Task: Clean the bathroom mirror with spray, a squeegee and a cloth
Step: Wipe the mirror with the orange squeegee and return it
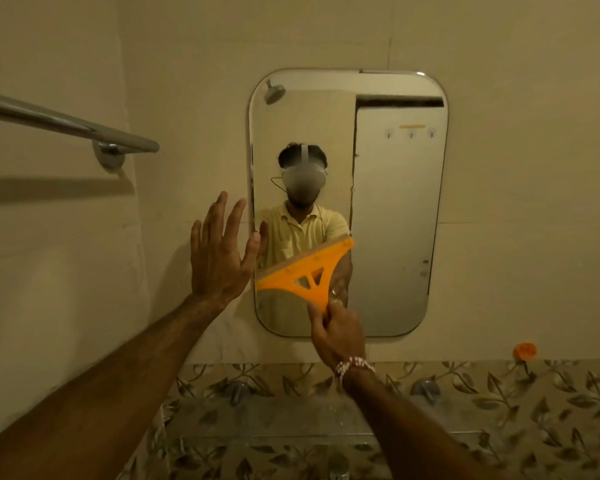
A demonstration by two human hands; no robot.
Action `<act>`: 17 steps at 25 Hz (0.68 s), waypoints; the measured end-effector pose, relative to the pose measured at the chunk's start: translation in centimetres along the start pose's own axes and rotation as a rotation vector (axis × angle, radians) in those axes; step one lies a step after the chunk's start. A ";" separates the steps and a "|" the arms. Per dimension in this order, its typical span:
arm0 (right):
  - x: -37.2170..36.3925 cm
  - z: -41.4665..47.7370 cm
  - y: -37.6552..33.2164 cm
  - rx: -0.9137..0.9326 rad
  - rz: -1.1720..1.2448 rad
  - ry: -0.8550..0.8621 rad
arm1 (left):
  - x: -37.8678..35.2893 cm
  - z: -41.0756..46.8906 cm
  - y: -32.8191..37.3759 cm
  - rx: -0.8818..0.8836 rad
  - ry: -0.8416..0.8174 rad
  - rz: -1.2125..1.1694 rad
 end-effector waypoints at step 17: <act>4.5 7.0 0.3 -0.070 0.235 0.142 | -3.0 0.7 4.2 -0.124 0.049 -0.047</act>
Point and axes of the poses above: each hand's wrist, its own z-axis towards the middle knuckle, its own x-axis out of the back of the hand, y = z × x, the point moved 1 cm from there along z, towards the middle knuckle, and after that the axes turned 3 degrees about -y, right-handed, at the moved point
